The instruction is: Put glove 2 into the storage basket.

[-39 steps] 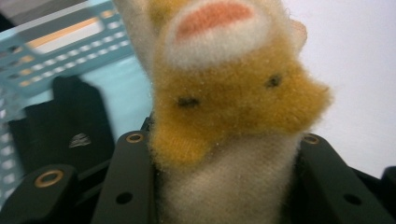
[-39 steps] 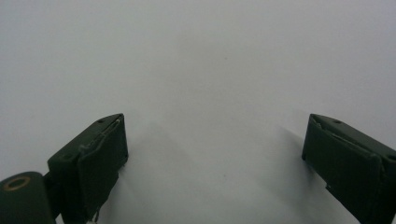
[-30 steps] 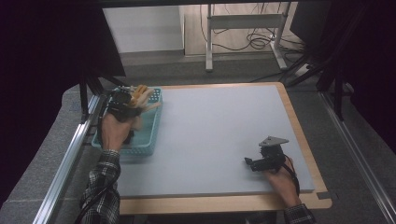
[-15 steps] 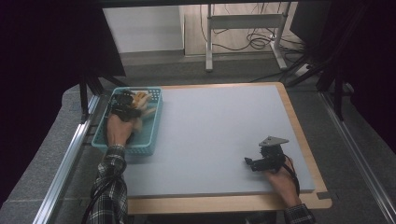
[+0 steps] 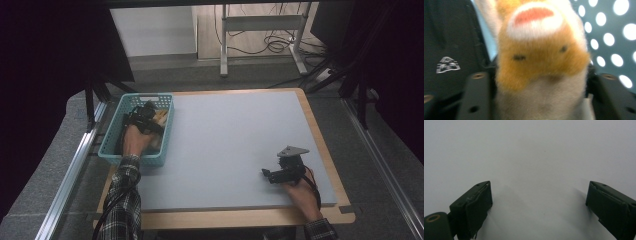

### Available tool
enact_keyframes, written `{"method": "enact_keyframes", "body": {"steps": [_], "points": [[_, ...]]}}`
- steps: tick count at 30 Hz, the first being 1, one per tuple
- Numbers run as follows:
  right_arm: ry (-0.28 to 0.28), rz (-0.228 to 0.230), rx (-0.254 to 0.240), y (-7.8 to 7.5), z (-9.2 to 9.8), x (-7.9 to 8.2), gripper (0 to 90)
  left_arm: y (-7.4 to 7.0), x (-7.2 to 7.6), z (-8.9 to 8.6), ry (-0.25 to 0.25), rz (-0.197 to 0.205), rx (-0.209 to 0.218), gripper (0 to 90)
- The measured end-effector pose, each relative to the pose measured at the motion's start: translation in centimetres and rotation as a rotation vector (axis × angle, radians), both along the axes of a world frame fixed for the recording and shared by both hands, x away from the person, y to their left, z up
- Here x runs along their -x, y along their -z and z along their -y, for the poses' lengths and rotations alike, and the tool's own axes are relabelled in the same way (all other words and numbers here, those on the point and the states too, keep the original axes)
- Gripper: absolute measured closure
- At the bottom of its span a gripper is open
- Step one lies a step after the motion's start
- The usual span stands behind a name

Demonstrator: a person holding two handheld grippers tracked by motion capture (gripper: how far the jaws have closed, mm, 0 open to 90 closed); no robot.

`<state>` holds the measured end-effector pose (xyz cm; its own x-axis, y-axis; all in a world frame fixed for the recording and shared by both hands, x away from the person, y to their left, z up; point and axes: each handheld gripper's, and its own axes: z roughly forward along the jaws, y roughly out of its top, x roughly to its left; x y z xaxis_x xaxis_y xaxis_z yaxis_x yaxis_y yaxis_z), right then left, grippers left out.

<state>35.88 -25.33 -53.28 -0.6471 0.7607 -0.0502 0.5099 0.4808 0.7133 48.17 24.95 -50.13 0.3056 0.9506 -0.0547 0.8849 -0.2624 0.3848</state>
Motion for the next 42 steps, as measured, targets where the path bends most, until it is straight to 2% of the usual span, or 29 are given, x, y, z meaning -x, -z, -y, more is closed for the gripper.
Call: {"method": "enact_keyframes", "body": {"steps": [2,5,7,9,12,14,15,18,21,25,27,29,30,31,33,34,36,38,40,42], "points": [[0.0,0.0,0.001,0.0,0.0,0.0,6.5,0.0,0.0,-0.1,0.0,-0.002,-0.012,30.0],[0.0,0.0,0.001,0.0,0.0,0.0,6.5,-0.5,0.1,-0.5,-0.015,0.019,0.004,13.1],[0.0,0.0,0.001,0.0,0.0,0.0,6.5,-1.2,0.4,-0.8,-0.02,0.037,-0.013,10.2],[0.0,0.0,0.001,0.0,0.0,0.0,6.5,-1.9,0.6,-1.1,-0.036,0.075,0.003,9.8],[0.0,0.0,0.001,0.0,0.0,0.0,6.5,-2.8,0.9,-1.3,-0.054,0.127,0.006,16.7],[0.0,0.0,0.001,0.0,0.0,0.0,6.5,-2.8,1.0,-1.2,-0.045,0.135,0.01,24.1],[0.0,0.0,0.001,0.0,0.0,0.0,6.5,-2.7,1.0,-1.0,-0.04,0.127,0.013,29.4],[0.0,0.001,0.001,0.0,0.0,0.0,6.5,-1.8,0.7,-0.7,-0.051,0.092,-0.023,43.6],[0.0,0.001,0.001,0.0,0.0,0.0,6.5,-1.4,0.7,-0.8,-0.066,0.098,-0.023,58.3],[0.0,0.0,0.001,0.0,0.0,0.0,6.5,-1.9,0.9,-0.7,-0.058,0.094,-0.013,65.9],[0.0,0.0,0.001,0.0,0.0,0.0,6.5,-2.4,1.1,-0.6,-0.06,0.088,0.027,66.6],[0.0,0.001,0.001,0.0,0.0,0.0,6.5,-2.9,1.3,-0.4,-0.053,0.094,0.07,66.5],[0.0,0.0,0.001,0.0,0.0,0.0,6.5,-2.9,1.3,-0.2,-0.047,0.076,0.092,66.1],[0.0,0.0,0.001,0.0,0.0,0.0,6.5,-2.8,1.3,0.1,-0.042,0.065,0.092,65.4],[0.0,0.0,0.001,0.0,0.0,0.0,6.5,-2.1,1.2,0.8,-0.037,0.046,0.051,63.1],[0.0,0.001,0.001,0.0,0.0,0.0,6.5,-1.7,1.1,1.0,-0.033,0.038,0.051,61.9],[0.0,0.001,0.001,0.0,0.0,0.0,6.5,-1.4,1.1,1.0,-0.032,0.053,0.064,59.4],[0.0,0.001,0.001,0.0,0.0,0.0,6.5,-1.6,1.1,0.8,-0.028,0.066,0.078,52.7],[0.0,0.0,0.001,0.0,0.0,0.0,6.5,-2.0,1.3,0.6,-0.021,0.089,0.064,43.0],[0.0,0.001,0.001,0.0,0.0,0.0,6.5,-2.4,1.5,0.3,-0.02,0.108,0.051,37.8]]}}
